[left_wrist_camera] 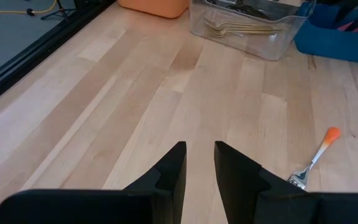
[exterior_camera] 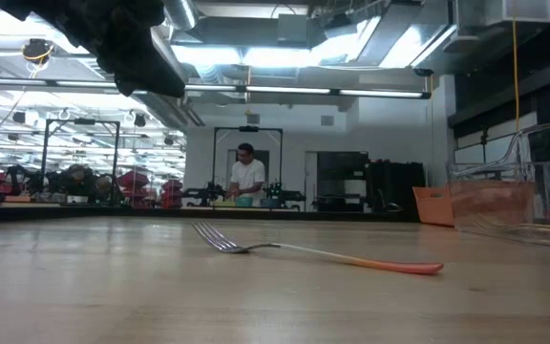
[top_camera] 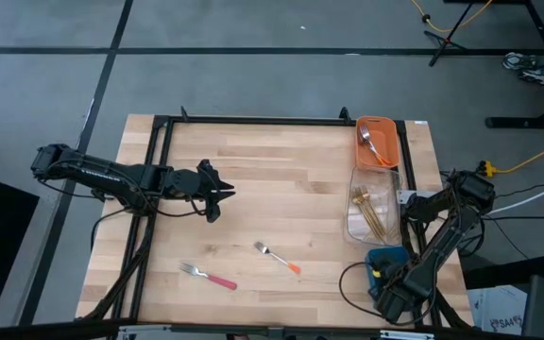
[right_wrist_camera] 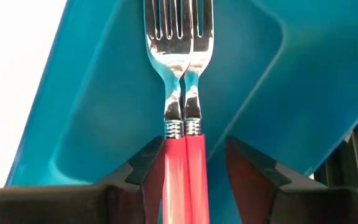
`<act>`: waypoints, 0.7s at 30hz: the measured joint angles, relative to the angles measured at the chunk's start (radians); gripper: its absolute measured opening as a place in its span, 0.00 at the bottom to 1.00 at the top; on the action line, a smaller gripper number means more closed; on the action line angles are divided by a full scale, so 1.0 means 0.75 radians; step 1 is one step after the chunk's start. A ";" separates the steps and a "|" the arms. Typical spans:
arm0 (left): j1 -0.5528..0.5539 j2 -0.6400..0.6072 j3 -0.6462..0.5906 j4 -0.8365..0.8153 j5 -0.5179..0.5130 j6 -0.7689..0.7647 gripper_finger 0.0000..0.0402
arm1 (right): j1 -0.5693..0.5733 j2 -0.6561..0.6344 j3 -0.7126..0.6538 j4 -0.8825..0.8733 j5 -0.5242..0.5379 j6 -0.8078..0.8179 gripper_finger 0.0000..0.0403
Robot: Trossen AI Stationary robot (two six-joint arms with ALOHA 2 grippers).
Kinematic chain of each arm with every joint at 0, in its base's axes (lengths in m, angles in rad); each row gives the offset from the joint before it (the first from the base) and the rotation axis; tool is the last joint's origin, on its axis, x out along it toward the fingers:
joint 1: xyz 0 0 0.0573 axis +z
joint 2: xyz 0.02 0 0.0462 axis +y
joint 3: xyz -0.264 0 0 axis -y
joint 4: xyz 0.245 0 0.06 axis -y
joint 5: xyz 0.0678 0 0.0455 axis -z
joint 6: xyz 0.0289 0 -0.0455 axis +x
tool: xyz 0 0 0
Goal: Sort silverware by color (type)
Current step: Put the orange fork into the orange bin
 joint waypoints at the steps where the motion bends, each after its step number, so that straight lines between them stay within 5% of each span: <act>1: 0.000 0.000 0.000 0.000 0.000 0.000 0.19 | 0.000 0.000 0.005 -0.008 -0.003 0.000 0.38; 21: 0.000 0.000 0.000 0.000 0.001 0.000 0.19 | 0.000 0.000 0.419 -0.415 0.117 -0.070 0.38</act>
